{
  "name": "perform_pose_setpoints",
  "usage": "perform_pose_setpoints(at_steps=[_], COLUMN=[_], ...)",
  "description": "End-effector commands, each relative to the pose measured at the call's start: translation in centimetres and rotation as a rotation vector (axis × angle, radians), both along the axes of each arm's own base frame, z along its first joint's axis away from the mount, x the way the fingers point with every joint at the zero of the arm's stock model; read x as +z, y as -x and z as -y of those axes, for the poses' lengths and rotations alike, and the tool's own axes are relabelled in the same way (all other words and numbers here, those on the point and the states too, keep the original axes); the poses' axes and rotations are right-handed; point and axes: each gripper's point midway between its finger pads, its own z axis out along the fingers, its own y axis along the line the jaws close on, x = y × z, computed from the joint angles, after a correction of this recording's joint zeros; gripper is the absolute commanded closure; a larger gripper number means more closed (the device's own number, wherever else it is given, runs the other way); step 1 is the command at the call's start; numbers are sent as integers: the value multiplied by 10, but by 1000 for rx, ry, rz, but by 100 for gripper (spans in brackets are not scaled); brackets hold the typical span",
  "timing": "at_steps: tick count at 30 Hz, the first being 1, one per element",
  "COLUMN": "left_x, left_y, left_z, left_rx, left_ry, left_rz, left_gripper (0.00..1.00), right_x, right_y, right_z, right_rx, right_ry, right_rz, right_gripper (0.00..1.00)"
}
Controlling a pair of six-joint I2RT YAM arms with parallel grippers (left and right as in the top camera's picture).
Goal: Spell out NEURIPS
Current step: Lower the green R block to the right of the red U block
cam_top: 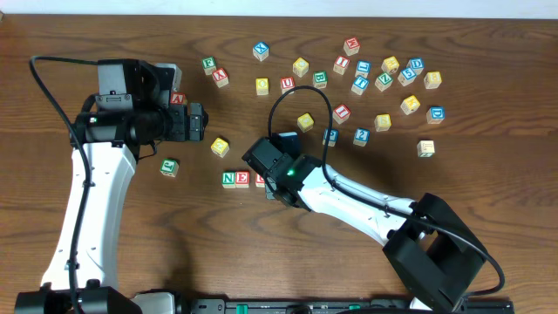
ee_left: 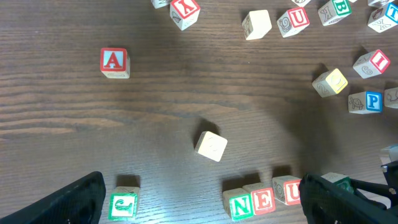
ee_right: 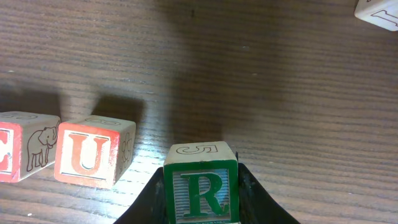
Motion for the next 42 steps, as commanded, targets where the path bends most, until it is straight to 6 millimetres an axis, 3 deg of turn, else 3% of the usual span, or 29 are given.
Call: perform_pose_setpoints(at_steps=[1,20,42], left_x=[9,9,9], left_y=[-4,-4,-4], left_z=[1,1,1], left_rx=[-22,-22,-22], left_ry=[0,0,0], left_rz=[28,28,27], left_gripper=[2,2,2], right_x=[0,-1,-7], right_y=[-5,-6,-2], right_z=[-1,1,-15], right_rx=[-6,-19,30], right_ry=[23,32,3], right_rz=[23,25,19], right_gripper=[92,92,90])
